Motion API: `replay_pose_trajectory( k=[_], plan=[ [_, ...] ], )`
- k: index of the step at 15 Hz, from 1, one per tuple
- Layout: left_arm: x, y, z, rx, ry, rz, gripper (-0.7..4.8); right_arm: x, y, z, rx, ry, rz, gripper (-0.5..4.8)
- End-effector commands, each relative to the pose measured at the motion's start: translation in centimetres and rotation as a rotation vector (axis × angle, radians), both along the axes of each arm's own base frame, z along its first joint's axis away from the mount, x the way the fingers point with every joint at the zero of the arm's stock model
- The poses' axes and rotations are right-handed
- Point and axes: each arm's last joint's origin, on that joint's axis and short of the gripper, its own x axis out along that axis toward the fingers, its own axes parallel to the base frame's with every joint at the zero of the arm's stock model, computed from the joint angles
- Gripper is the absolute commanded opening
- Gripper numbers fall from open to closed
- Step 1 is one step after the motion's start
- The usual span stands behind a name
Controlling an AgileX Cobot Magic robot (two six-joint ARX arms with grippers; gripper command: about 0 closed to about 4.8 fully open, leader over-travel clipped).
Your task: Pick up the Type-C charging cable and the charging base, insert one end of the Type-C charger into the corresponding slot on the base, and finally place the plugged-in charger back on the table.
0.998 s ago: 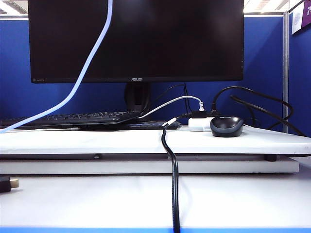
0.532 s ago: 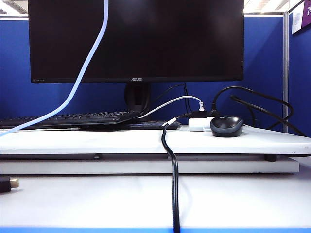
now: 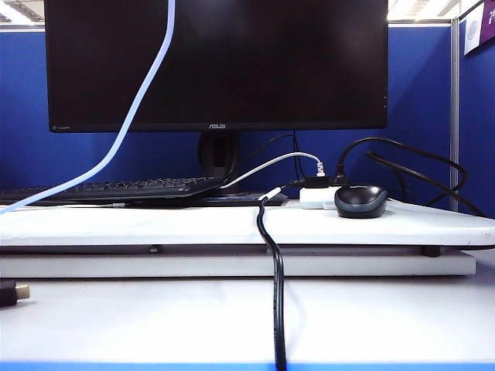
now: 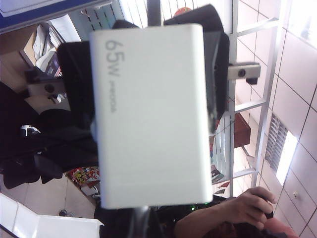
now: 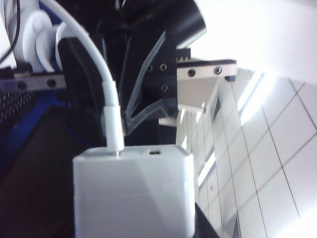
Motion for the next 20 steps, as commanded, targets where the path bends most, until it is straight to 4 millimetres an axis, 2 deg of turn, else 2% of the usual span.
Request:
replay_pose_trajectory(
  k=[1,8,16,20],
  plan=[
    [0.4,-0.1,0.1,-0.057,0.025,0.069,-0.06,-0.6,0.6,-0.3,-0.026,0.004,0.054,0.00],
    [0.5,-0.2,-0.1,-0.057,0.019,0.078,-0.06,-0.8,0.7,-0.9,-0.071,0.044,0.115,0.00],
    [1.0,-0.4,-0.5,-0.054,0.038,0.103,-0.06,-0.8,0.6,-1.2,-0.092,0.066,0.099,0.00],
    [1.2,-0.5,-0.5,-0.082,0.045,0.147,-0.06,-1.5,1.6,-1.7,-0.140,0.063,0.078,0.00]
  ],
)
